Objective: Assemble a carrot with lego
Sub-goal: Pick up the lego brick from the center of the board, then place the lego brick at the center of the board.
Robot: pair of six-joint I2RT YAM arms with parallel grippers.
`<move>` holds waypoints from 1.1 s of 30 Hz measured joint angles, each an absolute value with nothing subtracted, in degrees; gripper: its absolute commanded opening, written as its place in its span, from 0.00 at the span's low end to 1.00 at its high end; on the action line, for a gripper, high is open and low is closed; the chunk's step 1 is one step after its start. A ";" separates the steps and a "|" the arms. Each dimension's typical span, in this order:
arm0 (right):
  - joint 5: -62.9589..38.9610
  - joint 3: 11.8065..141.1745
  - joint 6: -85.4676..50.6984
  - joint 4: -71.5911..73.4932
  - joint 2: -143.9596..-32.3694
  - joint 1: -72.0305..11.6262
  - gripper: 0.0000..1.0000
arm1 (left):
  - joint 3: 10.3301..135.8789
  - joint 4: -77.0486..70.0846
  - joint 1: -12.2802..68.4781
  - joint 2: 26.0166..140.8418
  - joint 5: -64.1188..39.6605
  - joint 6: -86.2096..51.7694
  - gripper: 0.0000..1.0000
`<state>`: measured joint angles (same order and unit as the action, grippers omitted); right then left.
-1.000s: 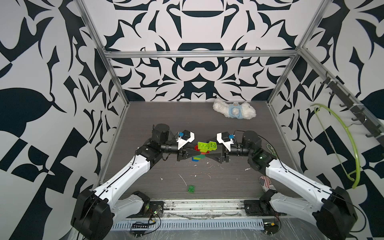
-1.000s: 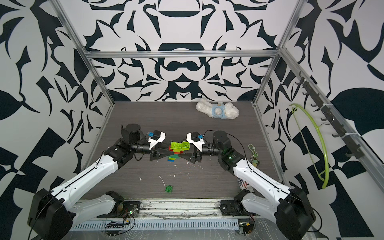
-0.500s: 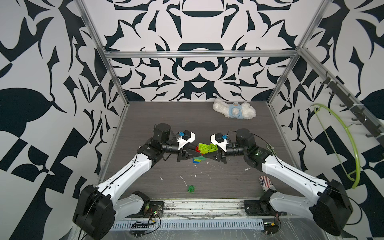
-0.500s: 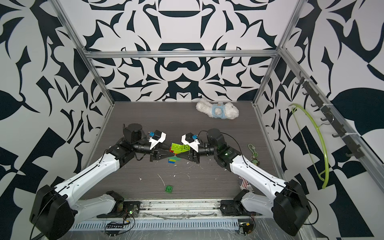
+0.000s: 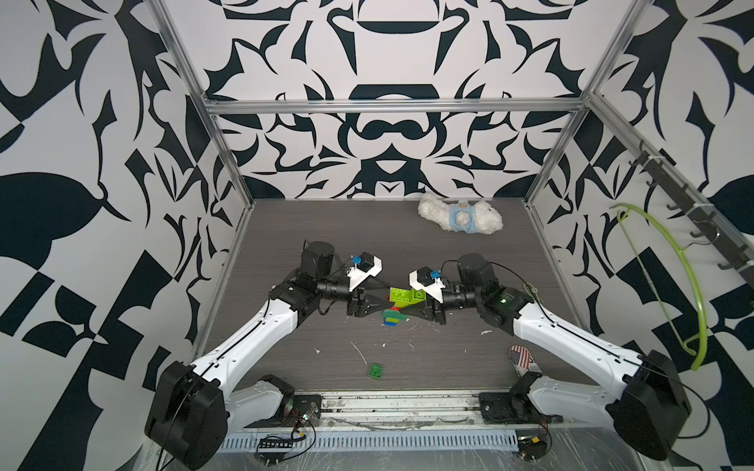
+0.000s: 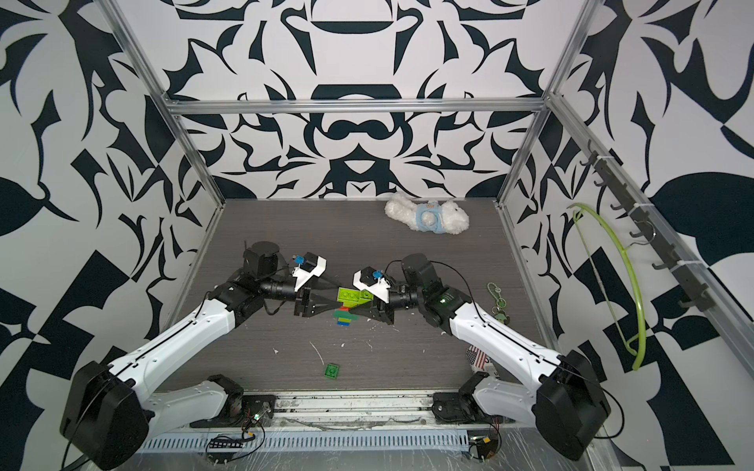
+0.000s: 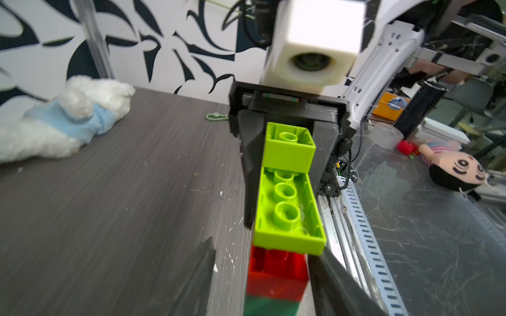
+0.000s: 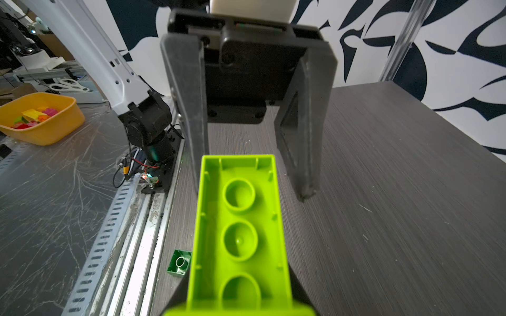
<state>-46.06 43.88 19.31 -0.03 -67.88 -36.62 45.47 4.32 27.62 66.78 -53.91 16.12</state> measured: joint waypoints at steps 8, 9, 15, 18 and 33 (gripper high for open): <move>-41.08 44.84 21.23 1.15 -78.94 -38.50 0.24 | 46.37 9.06 24.03 58.04 -43.48 11.90 0.69; -40.53 44.84 21.50 1.06 -80.38 -38.83 0.23 | 46.63 9.17 23.97 56.82 -42.11 11.62 0.69; -37.71 44.84 22.96 1.72 -86.00 -40.45 0.24 | 47.13 9.65 23.05 53.17 -35.66 9.82 0.70; -36.49 44.84 23.46 2.83 -86.61 -41.01 0.24 | 47.13 10.57 22.76 53.21 -34.13 9.34 0.70; -34.87 42.74 26.02 7.20 -86.61 -41.41 0.40 | 47.13 11.97 22.74 53.21 -32.73 8.97 0.70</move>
